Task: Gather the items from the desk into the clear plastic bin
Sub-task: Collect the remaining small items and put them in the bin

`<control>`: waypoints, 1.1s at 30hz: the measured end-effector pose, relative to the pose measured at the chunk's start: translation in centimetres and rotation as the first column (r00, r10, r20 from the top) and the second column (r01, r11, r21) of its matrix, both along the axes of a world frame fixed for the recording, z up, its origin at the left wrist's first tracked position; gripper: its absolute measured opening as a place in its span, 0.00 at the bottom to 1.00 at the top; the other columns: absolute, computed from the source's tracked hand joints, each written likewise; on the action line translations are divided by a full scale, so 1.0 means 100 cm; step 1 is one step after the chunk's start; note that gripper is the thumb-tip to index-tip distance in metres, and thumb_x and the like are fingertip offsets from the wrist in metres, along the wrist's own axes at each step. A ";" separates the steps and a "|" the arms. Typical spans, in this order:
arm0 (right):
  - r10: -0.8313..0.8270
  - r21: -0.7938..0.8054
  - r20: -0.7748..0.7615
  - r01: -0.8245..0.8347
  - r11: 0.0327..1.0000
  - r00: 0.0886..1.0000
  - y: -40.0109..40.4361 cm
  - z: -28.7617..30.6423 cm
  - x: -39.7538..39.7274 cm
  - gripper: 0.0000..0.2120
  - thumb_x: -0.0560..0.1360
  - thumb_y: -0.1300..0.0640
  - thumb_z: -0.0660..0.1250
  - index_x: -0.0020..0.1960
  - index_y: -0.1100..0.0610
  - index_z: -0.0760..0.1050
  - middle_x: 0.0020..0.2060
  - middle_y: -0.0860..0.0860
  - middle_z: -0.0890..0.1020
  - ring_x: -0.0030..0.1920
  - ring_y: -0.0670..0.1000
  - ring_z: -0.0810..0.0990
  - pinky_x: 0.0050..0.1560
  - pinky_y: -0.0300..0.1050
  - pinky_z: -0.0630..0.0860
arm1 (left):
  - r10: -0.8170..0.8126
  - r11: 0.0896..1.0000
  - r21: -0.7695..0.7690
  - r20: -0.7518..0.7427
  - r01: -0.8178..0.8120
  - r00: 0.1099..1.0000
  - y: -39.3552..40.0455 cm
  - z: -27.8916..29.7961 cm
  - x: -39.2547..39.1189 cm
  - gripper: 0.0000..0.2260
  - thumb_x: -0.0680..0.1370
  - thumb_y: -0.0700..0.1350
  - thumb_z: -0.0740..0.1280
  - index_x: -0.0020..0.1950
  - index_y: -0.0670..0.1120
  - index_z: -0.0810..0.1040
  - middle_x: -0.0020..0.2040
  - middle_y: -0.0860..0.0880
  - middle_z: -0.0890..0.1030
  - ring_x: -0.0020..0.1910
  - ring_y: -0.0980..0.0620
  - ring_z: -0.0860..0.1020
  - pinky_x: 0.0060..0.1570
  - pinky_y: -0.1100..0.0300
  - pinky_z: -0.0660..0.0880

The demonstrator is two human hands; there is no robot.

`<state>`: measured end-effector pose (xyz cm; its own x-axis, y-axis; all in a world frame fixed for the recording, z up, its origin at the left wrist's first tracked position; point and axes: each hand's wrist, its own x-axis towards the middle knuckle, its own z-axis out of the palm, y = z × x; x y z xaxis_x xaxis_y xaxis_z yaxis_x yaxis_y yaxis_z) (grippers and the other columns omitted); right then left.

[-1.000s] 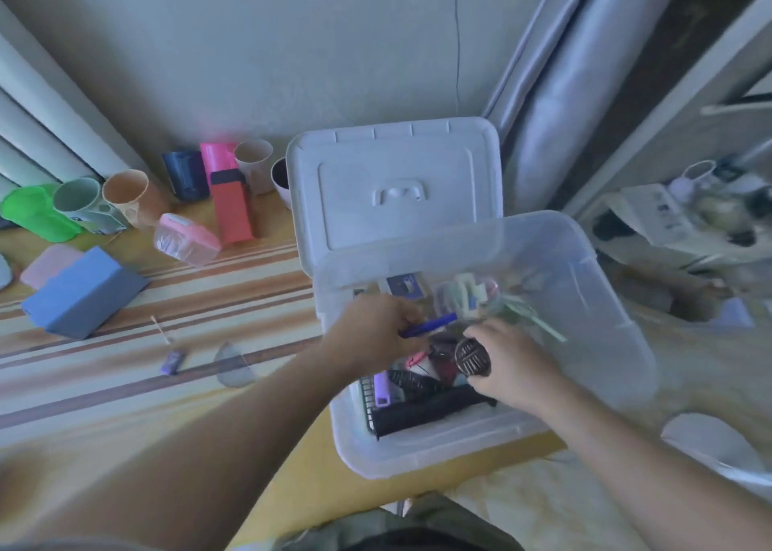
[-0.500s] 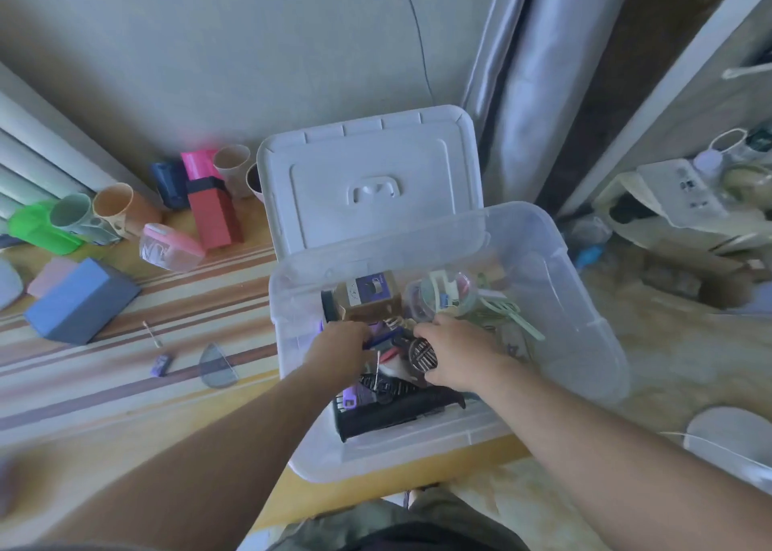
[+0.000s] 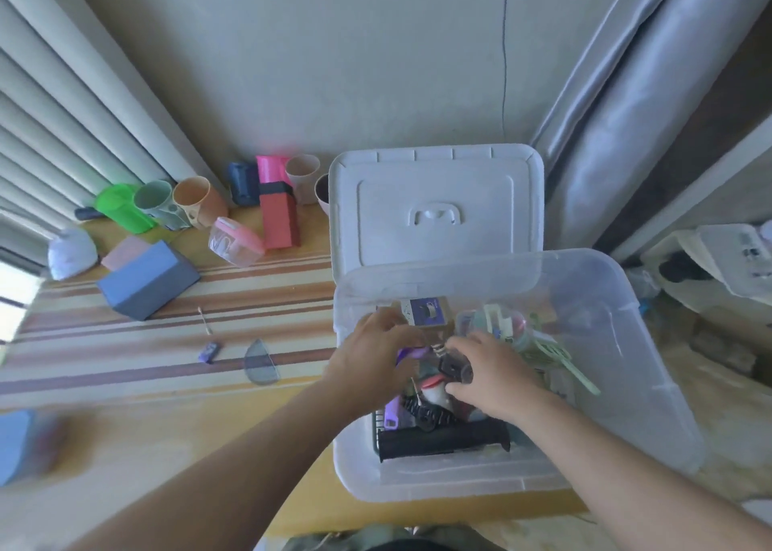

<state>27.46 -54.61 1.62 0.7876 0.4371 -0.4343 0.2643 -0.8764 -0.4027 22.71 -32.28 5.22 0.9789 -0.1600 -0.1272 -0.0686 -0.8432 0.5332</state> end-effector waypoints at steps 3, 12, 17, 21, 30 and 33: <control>0.003 0.120 0.143 -0.020 0.993 0.990 0.045 0.019 0.007 0.20 0.76 0.48 0.72 0.68 0.46 0.77 0.58 0.44 0.75 0.58 0.49 0.77 0.56 0.46 0.76 | 0.160 0.985 -0.096 0.214 -0.142 0.964 0.044 0.005 -0.011 0.12 0.76 0.47 0.69 0.59 0.57 0.80 0.63 0.54 0.73 0.62 0.51 0.73 0.56 0.57 0.74; 0.209 0.312 0.333 -0.316 0.896 0.919 0.256 0.022 -0.013 0.11 0.75 0.55 0.72 0.57 0.53 0.83 0.51 0.48 0.80 0.54 0.53 0.78 0.46 0.44 0.72 | 0.550 0.829 0.258 -0.215 -0.496 0.807 0.257 -0.082 -0.089 0.18 0.78 0.53 0.70 0.68 0.56 0.77 0.68 0.48 0.70 0.68 0.42 0.66 0.68 0.47 0.69; 0.270 -0.020 0.002 -0.270 0.963 0.963 0.335 -0.037 -0.025 0.18 0.80 0.45 0.65 0.66 0.51 0.76 0.59 0.48 0.74 0.63 0.54 0.74 0.53 0.51 0.77 | 0.579 0.815 0.304 -0.400 -0.493 0.711 0.337 -0.111 -0.112 0.24 0.77 0.50 0.68 0.73 0.58 0.71 0.71 0.48 0.68 0.70 0.43 0.64 0.68 0.48 0.70; 0.148 -0.137 -0.084 -0.158 0.978 0.985 0.366 -0.079 -0.030 0.26 0.77 0.37 0.68 0.71 0.48 0.73 0.59 0.47 0.73 0.61 0.54 0.75 0.49 0.51 0.78 | 0.520 0.853 0.300 -0.421 -0.427 0.743 0.368 -0.128 -0.099 0.25 0.77 0.51 0.68 0.74 0.58 0.70 0.71 0.48 0.68 0.69 0.42 0.65 0.68 0.48 0.69; -0.013 -0.142 -0.050 0.006 0.990 0.999 0.404 -0.119 -0.054 0.19 0.77 0.45 0.73 0.63 0.50 0.72 0.61 0.49 0.72 0.64 0.55 0.70 0.56 0.51 0.80 | 0.425 0.901 0.250 -0.347 -0.355 0.836 0.391 -0.148 -0.043 0.29 0.75 0.57 0.72 0.73 0.60 0.67 0.72 0.49 0.63 0.69 0.43 0.63 0.63 0.47 0.73; 0.015 -0.147 -0.050 -0.022 0.989 0.999 0.407 -0.122 -0.051 0.17 0.77 0.47 0.73 0.61 0.49 0.72 0.61 0.48 0.71 0.63 0.56 0.69 0.57 0.52 0.77 | 0.372 0.912 0.306 -0.331 -0.275 0.867 0.402 -0.151 -0.029 0.41 0.70 0.65 0.74 0.78 0.63 0.56 0.76 0.47 0.55 0.72 0.40 0.60 0.66 0.45 0.71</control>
